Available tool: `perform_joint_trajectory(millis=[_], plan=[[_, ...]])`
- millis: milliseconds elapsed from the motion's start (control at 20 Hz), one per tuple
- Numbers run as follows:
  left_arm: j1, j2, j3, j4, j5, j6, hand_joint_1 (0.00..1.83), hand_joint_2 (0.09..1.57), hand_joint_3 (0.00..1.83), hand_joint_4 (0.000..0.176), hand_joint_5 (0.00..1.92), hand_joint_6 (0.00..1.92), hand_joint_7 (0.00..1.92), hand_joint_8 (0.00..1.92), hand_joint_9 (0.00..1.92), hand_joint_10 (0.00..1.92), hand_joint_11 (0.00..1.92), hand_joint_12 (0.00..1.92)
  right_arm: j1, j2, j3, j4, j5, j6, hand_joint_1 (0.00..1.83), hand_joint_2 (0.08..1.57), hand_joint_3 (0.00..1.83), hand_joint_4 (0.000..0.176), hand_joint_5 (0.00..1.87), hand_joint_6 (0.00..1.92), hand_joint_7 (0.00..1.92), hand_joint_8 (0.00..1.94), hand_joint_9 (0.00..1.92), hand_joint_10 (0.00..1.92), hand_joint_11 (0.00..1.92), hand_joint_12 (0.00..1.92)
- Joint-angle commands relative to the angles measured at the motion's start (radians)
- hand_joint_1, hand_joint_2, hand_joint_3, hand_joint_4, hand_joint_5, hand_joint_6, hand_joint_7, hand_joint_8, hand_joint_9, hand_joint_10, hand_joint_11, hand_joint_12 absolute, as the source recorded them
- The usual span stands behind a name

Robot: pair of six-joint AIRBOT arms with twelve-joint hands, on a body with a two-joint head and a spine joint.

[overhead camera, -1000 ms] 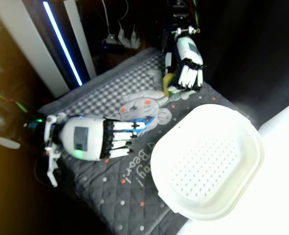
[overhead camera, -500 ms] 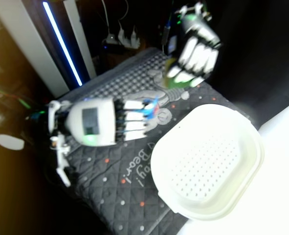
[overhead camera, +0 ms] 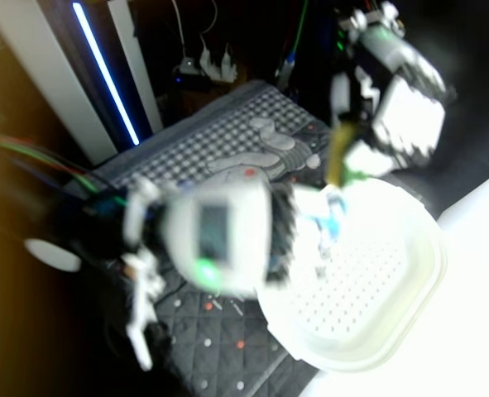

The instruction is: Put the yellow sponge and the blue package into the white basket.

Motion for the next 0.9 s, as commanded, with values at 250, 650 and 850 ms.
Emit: perform_joint_trajectory(millis=[250, 650, 850], plan=[[-0.027, -0.093, 0.126, 0.006, 0.035, -0.061, 1.14, 1.11, 0.00, 0.000, 0.72, 0.40, 0.77, 0.09, 0.73, 0.19, 0.50, 0.74, 0.028, -0.058, 0.082, -0.007, 0.013, 0.006, 1.25, 1.10, 0.00, 0.000, 0.84, 0.31, 0.84, 0.24, 0.79, 0.48, 0.50, 1.07], [0.224, 0.147, -0.189, -0.066, -0.307, -0.083, 0.82, 0.90, 0.00, 0.176, 0.08, 0.00, 0.00, 0.00, 0.00, 0.00, 0.00, 0.17, -0.077, 0.140, -0.190, -0.016, 0.250, 0.006, 0.73, 0.99, 0.00, 0.176, 0.23, 0.01, 0.09, 0.01, 0.00, 0.00, 0.00, 0.00], [0.405, 0.311, -0.404, -0.075, -0.566, -0.082, 0.84, 0.87, 0.00, 0.176, 0.04, 0.00, 0.00, 0.00, 0.00, 0.00, 0.00, 0.00, -0.239, 0.286, -0.381, 0.027, 0.488, 0.006, 0.63, 0.99, 0.00, 0.165, 0.18, 0.00, 0.04, 0.00, 0.00, 0.00, 0.00, 0.00]])
